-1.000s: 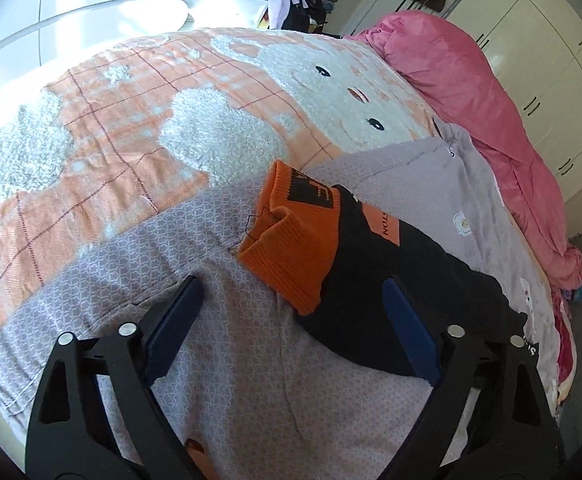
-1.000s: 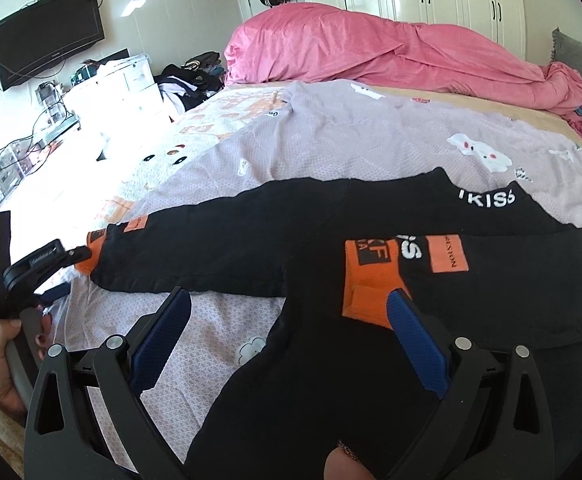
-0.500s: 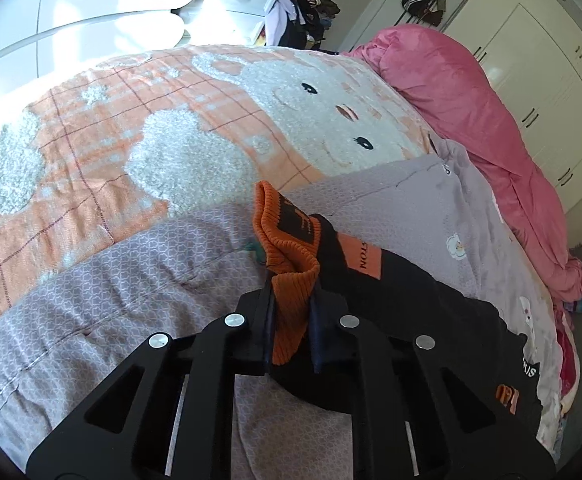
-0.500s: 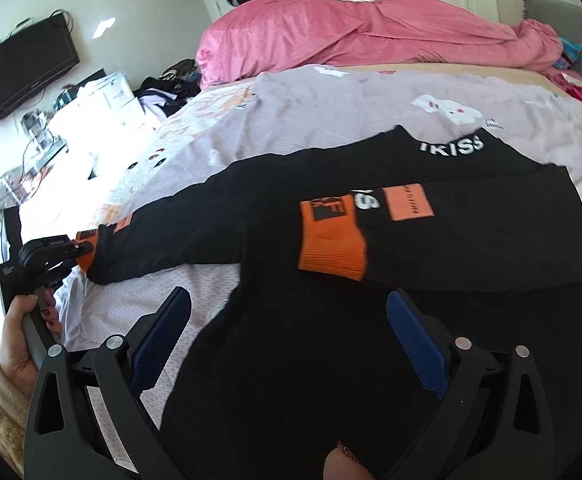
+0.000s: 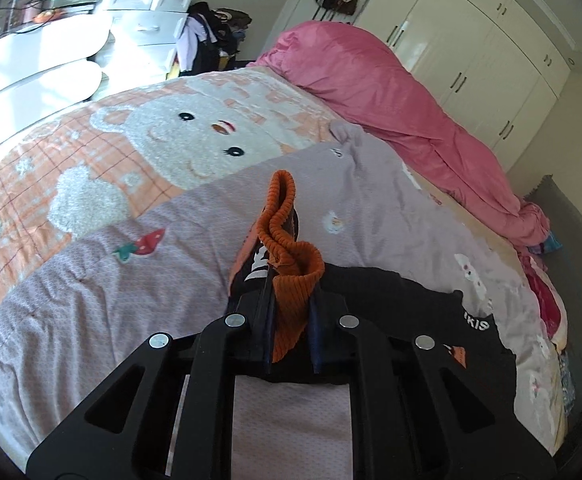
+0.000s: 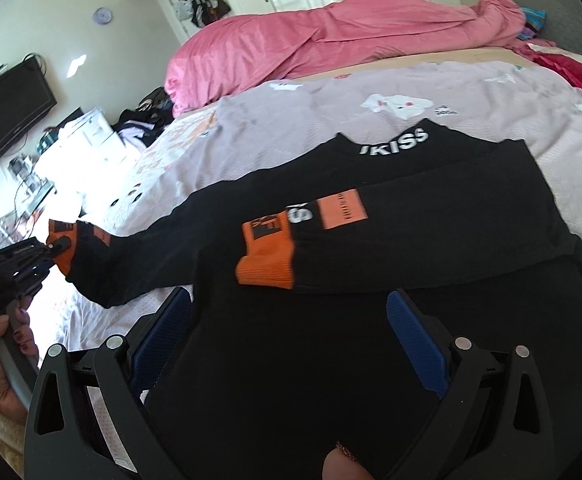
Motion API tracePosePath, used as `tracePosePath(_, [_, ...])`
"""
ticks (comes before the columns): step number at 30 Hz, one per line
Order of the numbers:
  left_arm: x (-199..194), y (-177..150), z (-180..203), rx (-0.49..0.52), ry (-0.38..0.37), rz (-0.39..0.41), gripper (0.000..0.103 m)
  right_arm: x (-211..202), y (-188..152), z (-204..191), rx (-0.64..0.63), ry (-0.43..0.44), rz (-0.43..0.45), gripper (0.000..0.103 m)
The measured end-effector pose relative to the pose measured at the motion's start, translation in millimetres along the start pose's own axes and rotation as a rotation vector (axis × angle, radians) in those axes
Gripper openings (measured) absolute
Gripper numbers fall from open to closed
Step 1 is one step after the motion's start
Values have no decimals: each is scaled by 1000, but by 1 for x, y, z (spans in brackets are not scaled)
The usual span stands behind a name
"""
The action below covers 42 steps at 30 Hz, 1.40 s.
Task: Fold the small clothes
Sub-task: 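Lift the cuff with the left tool and fold the sleeve across the body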
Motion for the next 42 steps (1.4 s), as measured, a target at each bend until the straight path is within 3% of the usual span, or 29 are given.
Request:
tracePosePath(12, [3,-36,125,166,-159,-66,6,-23,6,55,69,-56,44,98])
tracePosePath(16, [6,-47,150,199,-192,-90,6,-30,6,76,110,-54,47,98])
tracePosePath(42, [37,-121,242,311,-293,-228,6,-68,12,177,295,-117,108,98])
Point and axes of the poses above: each gripper's, at about its wrist camera, not at the fingertips, and x roughly the way its jaws point, z to its right, y to its top, the point moved 5 cm from there along x, roughly the way its jaws point, and after that the axes turned 10 degrees about -y, right-handed, at the moved point
